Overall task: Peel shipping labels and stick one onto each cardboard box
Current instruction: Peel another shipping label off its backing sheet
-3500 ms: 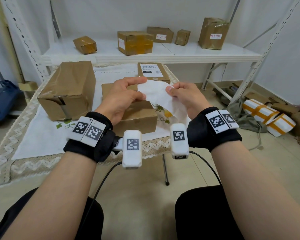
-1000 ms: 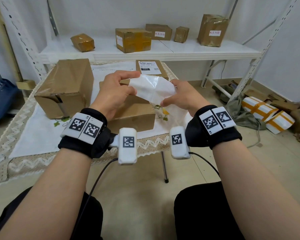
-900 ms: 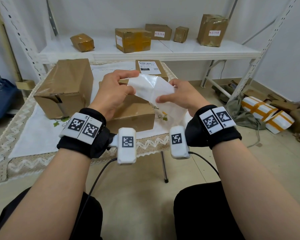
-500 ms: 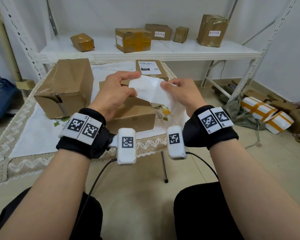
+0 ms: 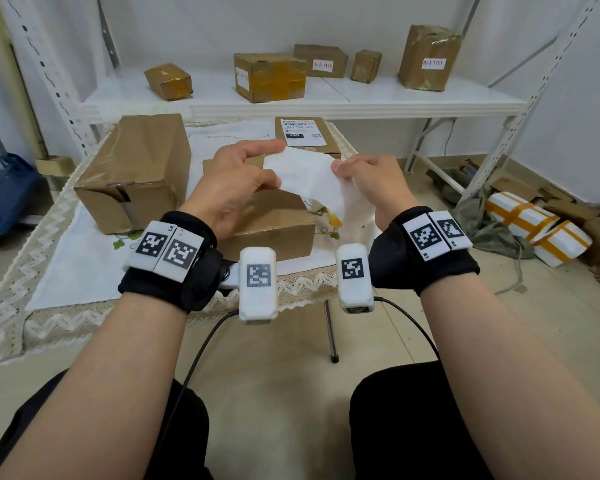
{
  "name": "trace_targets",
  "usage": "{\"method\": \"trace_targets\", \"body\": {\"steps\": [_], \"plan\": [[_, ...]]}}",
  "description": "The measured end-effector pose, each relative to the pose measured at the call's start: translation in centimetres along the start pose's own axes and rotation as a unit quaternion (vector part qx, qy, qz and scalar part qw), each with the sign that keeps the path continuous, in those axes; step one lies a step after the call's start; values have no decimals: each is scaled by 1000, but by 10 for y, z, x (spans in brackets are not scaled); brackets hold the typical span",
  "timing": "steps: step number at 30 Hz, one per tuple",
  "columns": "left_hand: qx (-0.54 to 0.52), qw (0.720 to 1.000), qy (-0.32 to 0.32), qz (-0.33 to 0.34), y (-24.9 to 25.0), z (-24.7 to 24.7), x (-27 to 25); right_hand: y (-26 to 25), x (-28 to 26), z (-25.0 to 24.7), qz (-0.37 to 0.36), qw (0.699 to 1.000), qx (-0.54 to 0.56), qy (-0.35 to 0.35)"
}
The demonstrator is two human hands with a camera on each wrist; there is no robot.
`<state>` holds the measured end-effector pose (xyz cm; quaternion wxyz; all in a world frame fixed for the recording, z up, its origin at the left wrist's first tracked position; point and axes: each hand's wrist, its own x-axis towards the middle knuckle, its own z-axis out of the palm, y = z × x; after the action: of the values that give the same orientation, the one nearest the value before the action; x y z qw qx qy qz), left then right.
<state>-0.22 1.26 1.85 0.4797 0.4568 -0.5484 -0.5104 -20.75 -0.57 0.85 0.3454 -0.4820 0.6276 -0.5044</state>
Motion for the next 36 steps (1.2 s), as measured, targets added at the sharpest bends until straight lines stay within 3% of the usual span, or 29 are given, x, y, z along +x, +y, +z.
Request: {"method": "trace_targets", "body": {"steps": [17,24,36], "plan": [[-44,999,25,-15,2,5,0,-1,-4,0,-8,1000,12,20],[-57,998,26,-7,-2,1,3,-11,-19,-6,20,994,-3,-105],[-26,998,20,48,3,-2,0,-11,-12,-5,54,986,13,-158]]}}
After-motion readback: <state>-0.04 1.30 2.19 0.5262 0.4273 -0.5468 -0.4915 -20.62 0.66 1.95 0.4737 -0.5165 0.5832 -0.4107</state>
